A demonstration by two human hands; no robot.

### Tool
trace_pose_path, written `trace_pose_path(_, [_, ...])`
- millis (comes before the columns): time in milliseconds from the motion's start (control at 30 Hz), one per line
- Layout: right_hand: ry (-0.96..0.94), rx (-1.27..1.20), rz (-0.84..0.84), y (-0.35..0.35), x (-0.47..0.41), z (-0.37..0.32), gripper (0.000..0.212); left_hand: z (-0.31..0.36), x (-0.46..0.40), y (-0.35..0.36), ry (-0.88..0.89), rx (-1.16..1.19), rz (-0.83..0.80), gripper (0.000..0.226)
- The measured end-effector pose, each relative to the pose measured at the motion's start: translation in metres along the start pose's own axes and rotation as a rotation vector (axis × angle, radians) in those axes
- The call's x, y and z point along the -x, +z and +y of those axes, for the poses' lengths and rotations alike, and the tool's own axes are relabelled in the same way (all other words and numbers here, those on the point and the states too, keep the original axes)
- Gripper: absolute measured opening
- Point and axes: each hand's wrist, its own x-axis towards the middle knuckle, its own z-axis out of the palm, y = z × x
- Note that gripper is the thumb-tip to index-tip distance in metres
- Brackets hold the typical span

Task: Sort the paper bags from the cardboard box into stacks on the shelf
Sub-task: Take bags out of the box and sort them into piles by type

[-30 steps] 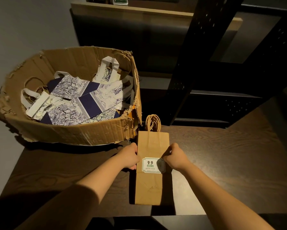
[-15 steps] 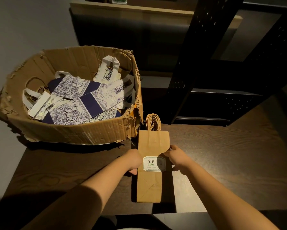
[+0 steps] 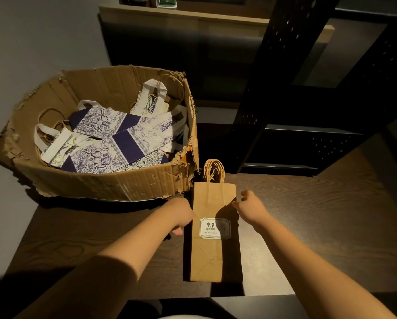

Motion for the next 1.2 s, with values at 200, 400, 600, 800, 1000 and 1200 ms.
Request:
trace_pose_path(200, [-0.28,-0.033,0.017,-0.018,0.009,-0.028,0.005,0.002,0.015,-0.017,0.132,0.112,-0.055,0.008])
trace_pose_path(400, [-0.452,-0.035,-0.002,-0.032,0.028,-0.075,0.01,-0.003,0.051,-0.05,0.31,0.096,-0.157,0.008])
trace_pose_path(600, [-0.638,-0.094,0.003,-0.035,0.05,-0.14,0.009,-0.011,0.098,-0.107,0.478,0.301,-0.072,0.011])
trace_pose_path(800, [-0.723,-0.108,-0.05,-0.009,0.058,-0.199,0.007,-0.043,0.098,-0.177,0.494,0.54,0.157,0.014])
trace_pose_path(1000, [-0.43,-0.311,-0.283,0.039,0.031,-0.246,0.018,-0.092,0.064,-0.223,0.334,0.928,0.154,0.017])
trace_pose_path(1200, [0.011,-0.478,-0.385,0.074,-0.01,-0.277,0.04,-0.128,0.015,-0.259,0.166,1.186,0.077,0.023])
